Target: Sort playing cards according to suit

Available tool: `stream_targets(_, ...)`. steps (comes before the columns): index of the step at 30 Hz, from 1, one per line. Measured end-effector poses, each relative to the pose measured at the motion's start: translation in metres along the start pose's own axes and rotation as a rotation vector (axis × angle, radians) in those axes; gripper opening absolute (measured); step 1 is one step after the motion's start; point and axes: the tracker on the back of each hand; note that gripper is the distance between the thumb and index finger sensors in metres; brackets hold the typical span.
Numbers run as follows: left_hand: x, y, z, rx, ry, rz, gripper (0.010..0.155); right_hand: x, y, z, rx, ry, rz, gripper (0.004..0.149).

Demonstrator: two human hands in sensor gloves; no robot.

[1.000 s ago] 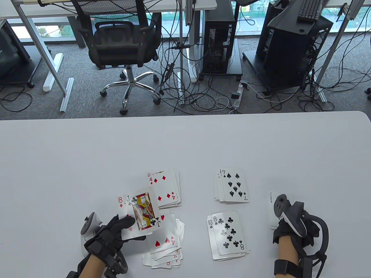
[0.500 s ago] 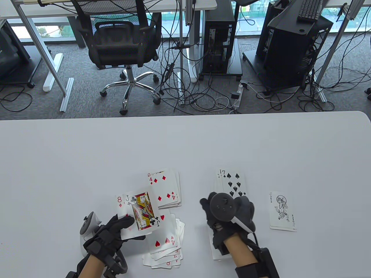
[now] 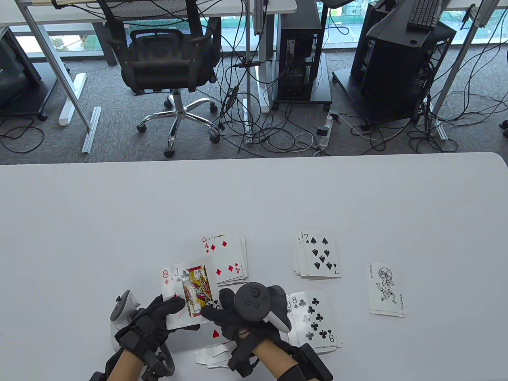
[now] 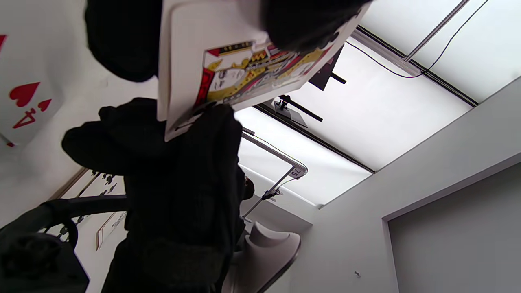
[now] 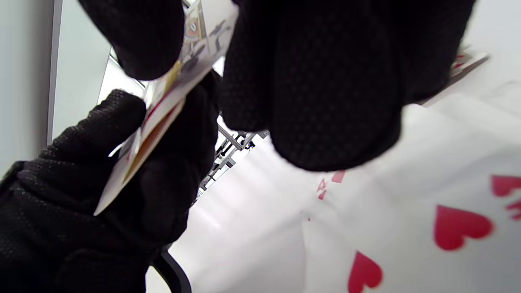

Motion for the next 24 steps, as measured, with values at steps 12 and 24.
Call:
stream_targets(12,0.001,-0.001,0.0,0.029,0.008,-0.001,0.045,-0.01,-0.006,-0.025,-0.058,0.179,-0.087,0.039)
stream_targets(24,0.001,-0.001,0.0,0.027,0.005,-0.005,0.045,-0.047,-0.001,-0.129,-0.133,0.33,-0.001,0.039)
Point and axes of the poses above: the tracker on the back of each hand, its own y axis roughly to the little-finger side, its own x axis roughly from the wrist to the fingertips, z = x × y, and after that the axes turned 12 degrees about x, right-handed
